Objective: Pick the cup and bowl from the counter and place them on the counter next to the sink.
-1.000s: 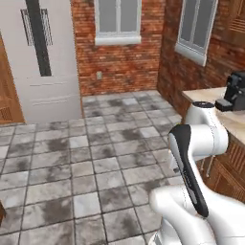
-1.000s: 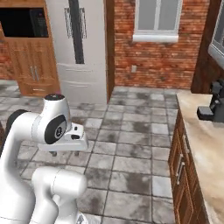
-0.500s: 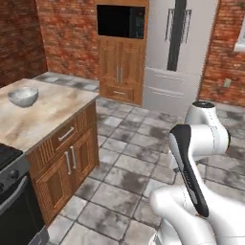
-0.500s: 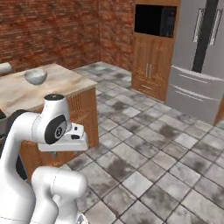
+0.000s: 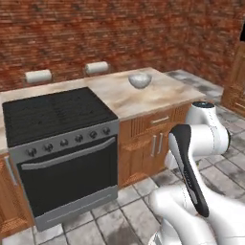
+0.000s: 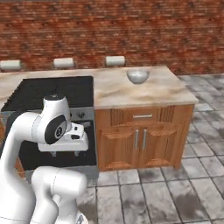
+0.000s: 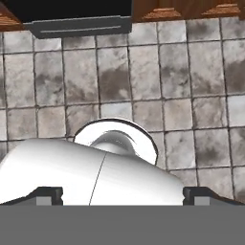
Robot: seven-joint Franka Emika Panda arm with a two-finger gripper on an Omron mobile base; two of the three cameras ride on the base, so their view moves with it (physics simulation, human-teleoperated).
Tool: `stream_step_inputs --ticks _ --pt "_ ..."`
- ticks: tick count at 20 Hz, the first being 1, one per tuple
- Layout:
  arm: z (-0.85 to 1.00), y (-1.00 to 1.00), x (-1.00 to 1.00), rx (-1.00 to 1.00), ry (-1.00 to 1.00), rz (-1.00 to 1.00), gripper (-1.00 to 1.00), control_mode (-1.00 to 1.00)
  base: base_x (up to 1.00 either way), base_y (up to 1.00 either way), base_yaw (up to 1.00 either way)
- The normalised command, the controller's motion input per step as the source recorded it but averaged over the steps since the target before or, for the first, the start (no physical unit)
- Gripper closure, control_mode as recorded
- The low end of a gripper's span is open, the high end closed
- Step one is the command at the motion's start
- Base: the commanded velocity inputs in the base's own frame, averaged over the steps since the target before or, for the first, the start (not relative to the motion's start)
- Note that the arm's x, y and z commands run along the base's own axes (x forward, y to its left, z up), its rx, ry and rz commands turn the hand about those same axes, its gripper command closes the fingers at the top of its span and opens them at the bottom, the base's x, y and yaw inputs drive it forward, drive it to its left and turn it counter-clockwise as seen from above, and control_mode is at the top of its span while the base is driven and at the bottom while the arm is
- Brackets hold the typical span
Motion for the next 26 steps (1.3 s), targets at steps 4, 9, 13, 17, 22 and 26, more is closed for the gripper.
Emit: stream_step_inputs --ticks 4,9,13,17,22,26 --pt "0.0 0.0 0.0 0.0 0.0 0.0 -1.0 1.0 0.76 -0.46 0.71" --pt "0.0 0.0 0.0 0.0 0.0 0.0 -1.0 1.0 0.85 -0.62 0.43" --pt "0.0 0.0 0.0 0.0 0.0 0.0 -1.0 1.0 0.57 -0.62 0.01" --pt "0.0 0.0 0.0 0.0 0.0 0.0 -1.0 1.0 0.44 -0.63 -0.03" --pt "0.0 0.0 0.0 0.0 0.0 0.0 -1.0 1.0 0.27 -0.57 -0.08" --pt "0.0 0.0 0.0 0.0 0.0 0.0 -1.0 1.0 0.24 -0.6 -0.14"
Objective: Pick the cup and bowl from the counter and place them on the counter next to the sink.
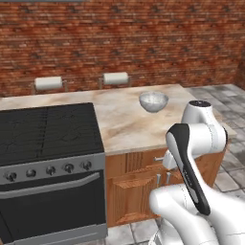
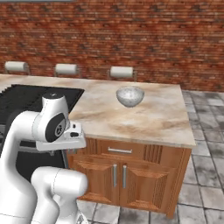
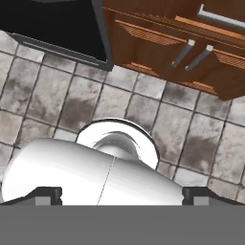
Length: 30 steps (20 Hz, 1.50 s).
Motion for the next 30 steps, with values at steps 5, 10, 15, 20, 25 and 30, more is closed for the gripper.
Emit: stream_step_inputs --ticks 5,10,15,20,25,30 --pt "0.0 0.0 0.0 0.0 0.0 0.0 -1.0 1.0 0.32 -0.67 -0.12" --pt "0.0 0.0 0.0 0.0 0.0 0.0 -1.0 1.0 0.57 -0.51 -0.12" --pt "0.0 0.0 0.0 0.0 0.0 0.0 -1.0 1.0 0.94 -0.27 -0.12" --pt "0.0 0.0 0.0 0.0 0.0 0.0 -1.0 1.0 1.0 -0.07 -0.07" --pt "0.0 0.0 0.0 0.0 0.0 0.0 -1.0 1.0 0.72 -0.05 -0.16" --pt "0.0 0.0 0.0 0.0 0.0 0.0 -1.0 1.0 0.02 -0.05 -0.04"
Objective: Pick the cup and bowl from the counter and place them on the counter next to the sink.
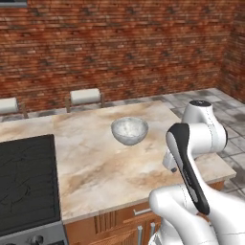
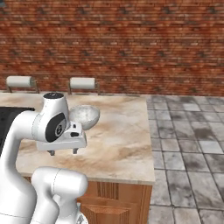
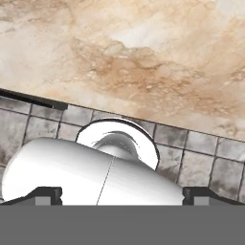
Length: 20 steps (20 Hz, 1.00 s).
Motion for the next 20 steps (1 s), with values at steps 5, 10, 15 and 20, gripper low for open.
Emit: stream_step_inputs --ticks 5,10,15,20 --pt "0.0 0.0 0.0 0.0 0.0 0.0 -1.0 1.0 0.0 0.0 0.0" --pt "0.0 0.0 0.0 0.0 0.0 0.0 -1.0 1.0 0.0 0.0 0.0" --pt "0.0 0.0 0.0 0.0 0.0 0.0 -1.0 -1.0 0.0 0.0 0.0" --pt "0.0 0.02 0.01 0.0 0.0 0.0 -1.0 -1.0 0.0 0.0 0.0"
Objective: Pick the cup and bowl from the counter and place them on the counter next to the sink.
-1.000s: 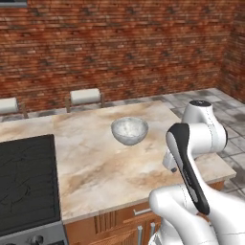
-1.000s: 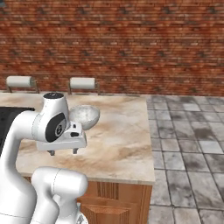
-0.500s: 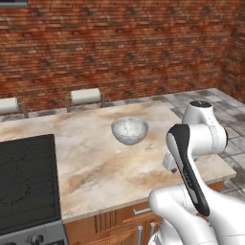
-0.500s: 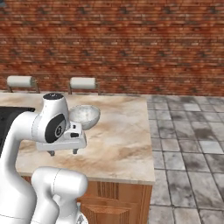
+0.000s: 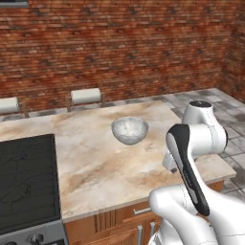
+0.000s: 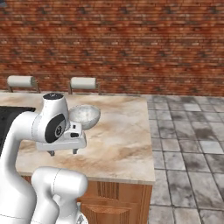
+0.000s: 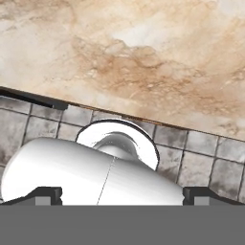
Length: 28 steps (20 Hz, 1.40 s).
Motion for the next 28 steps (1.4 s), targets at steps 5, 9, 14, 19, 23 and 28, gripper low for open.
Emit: stream_step_inputs --ticks 5,9,14,19,23,28 --pt "0.01 0.0 0.07 -0.02 0.01 0.0 -1.0 -1.0 0.0 0.0 0.0" --pt "0.04 0.0 0.17 0.0 -0.01 0.0 -1.0 -1.0 0.0 0.0 0.0" --pt "0.14 0.06 0.51 0.05 -0.08 -0.01 -1.0 -1.0 0.0 0.0 0.0" --pt "0.33 0.16 0.58 0.09 -0.06 -0.07 -1.0 -1.0 0.0 0.0 0.0" --pt "0.46 0.24 0.55 0.02 0.01 -0.16 -1.0 -1.0 0.0 0.0 0.0" --pt "0.38 0.22 0.53 -0.03 0.11 -0.13 -1.0 -1.0 0.0 0.0 0.0"
